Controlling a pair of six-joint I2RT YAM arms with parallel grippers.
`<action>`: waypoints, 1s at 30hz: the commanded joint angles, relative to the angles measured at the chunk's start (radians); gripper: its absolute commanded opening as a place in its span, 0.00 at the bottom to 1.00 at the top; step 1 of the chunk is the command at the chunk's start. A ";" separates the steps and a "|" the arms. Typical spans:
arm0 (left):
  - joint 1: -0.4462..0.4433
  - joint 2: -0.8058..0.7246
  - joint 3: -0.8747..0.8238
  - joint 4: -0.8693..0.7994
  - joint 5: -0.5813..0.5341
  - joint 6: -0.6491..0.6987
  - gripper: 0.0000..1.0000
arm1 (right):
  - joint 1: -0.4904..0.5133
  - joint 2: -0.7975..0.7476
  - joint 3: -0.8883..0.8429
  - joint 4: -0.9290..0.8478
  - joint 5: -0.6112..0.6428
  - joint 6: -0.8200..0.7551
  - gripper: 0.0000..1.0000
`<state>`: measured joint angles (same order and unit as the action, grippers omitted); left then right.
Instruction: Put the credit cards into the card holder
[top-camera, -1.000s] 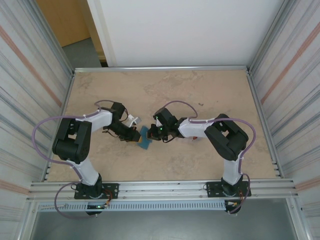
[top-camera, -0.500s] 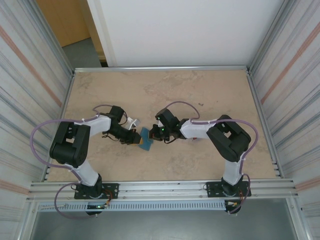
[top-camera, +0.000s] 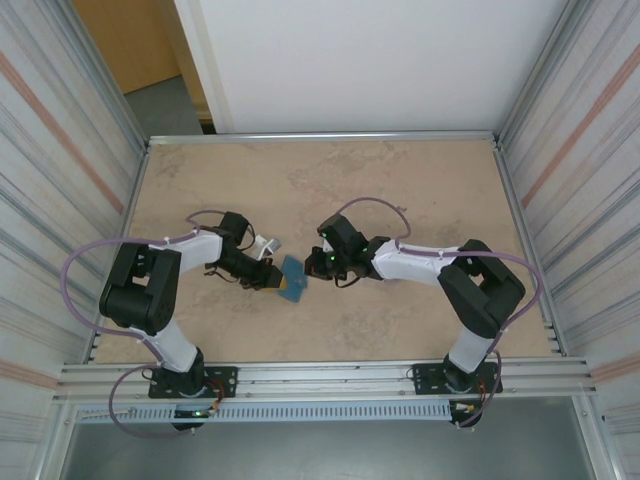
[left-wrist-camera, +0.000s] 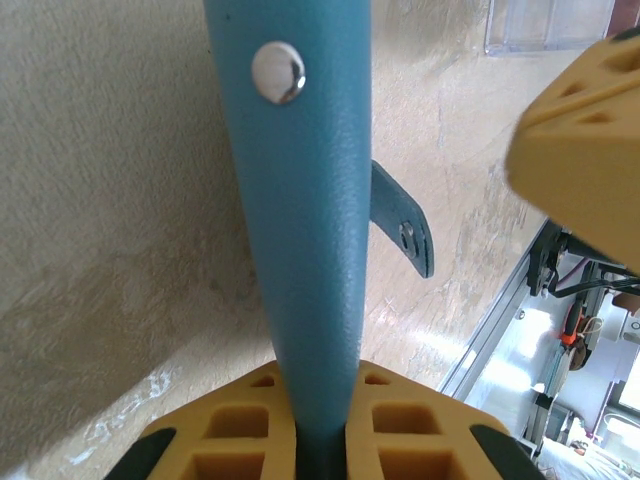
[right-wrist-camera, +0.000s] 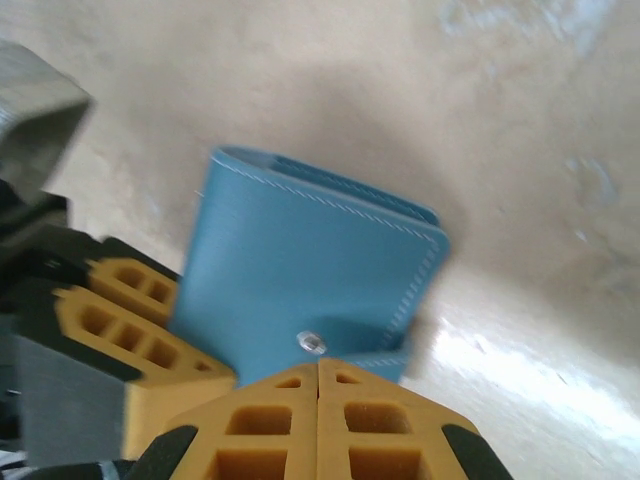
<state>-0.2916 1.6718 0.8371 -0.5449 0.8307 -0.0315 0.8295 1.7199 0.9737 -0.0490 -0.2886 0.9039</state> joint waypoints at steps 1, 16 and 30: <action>-0.004 0.007 -0.001 -0.027 0.022 -0.004 0.00 | 0.014 0.016 0.004 -0.053 -0.005 -0.026 0.02; -0.003 0.011 0.005 -0.032 0.026 0.004 0.00 | 0.034 0.087 0.056 -0.023 -0.042 -0.017 0.00; -0.001 0.016 0.010 -0.038 0.027 0.005 0.00 | 0.043 0.114 0.083 -0.017 -0.058 -0.016 0.00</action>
<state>-0.2916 1.6733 0.8375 -0.5457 0.8318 -0.0307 0.8612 1.8244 1.0348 -0.0681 -0.3382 0.9039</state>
